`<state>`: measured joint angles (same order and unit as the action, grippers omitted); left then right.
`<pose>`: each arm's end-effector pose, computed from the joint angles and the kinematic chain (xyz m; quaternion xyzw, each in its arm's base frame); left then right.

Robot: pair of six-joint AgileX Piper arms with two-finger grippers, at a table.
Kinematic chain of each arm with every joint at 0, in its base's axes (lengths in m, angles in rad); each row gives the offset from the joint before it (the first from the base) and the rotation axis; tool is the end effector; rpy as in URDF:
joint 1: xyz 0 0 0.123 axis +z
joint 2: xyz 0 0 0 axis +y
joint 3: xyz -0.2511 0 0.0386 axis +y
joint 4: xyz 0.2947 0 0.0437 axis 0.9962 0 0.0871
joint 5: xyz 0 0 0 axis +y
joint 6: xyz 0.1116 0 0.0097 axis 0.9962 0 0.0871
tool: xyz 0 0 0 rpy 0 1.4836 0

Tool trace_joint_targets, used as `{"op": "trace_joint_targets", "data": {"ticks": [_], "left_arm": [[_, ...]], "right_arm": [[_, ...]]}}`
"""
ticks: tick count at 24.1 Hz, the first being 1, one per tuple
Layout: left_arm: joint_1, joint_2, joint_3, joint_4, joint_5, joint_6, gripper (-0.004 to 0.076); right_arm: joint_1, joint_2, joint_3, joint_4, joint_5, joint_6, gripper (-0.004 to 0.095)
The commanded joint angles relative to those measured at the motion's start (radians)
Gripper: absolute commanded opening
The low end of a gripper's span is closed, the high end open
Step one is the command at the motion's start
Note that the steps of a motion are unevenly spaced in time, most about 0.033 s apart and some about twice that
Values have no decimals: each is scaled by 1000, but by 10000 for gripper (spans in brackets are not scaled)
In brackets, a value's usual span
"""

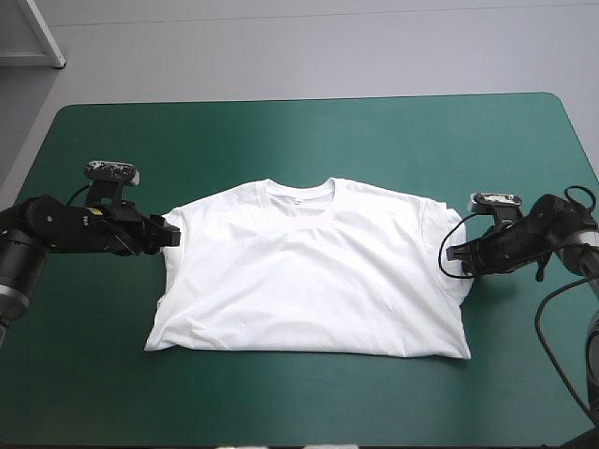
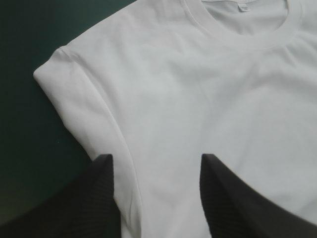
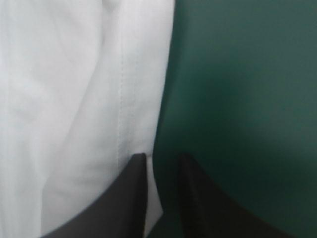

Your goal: Fold the cloth

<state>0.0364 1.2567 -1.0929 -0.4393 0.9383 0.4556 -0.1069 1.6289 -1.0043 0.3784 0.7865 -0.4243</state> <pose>0.3179 -0.0269 0.2822 0.1213 0.9337 -0.1330 0.3095 0.3491 -0.0080 0.1307 -0.0400 0.9807 0.1115 0.1557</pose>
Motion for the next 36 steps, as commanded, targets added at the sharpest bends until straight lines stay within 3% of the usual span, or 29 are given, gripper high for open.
{"op": "trace_joint_targets", "data": {"ticks": [1,9,13,14,15,19,26,36], "left_arm": [[-1,-23,-35,-39,-38,0,396],[-1,-23,-35,-30,-23,1,396],[-1,-23,-35,-28,-17,1,396],[-1,-23,-35,-28,-13,1,396],[-1,-23,-35,-28,-6,1,396],[-1,-23,-35,-28,-4,1,396],[-1,-23,-35,-28,-8,1,396],[-1,-23,-35,-28,-12,1,396]], "right_arm": [[-8,-32,0,48,-1,-39,-3],[-8,-170,0,92,-39,-64,-9],[-8,-202,0,81,11,-66,7],[-8,-202,0,73,13,-72,74],[-8,-202,0,71,11,-75,235],[-8,-202,0,59,9,-45,651],[-8,-194,40,65,-5,-41,438],[-6,-141,169,113,-80,-77,405]]}}
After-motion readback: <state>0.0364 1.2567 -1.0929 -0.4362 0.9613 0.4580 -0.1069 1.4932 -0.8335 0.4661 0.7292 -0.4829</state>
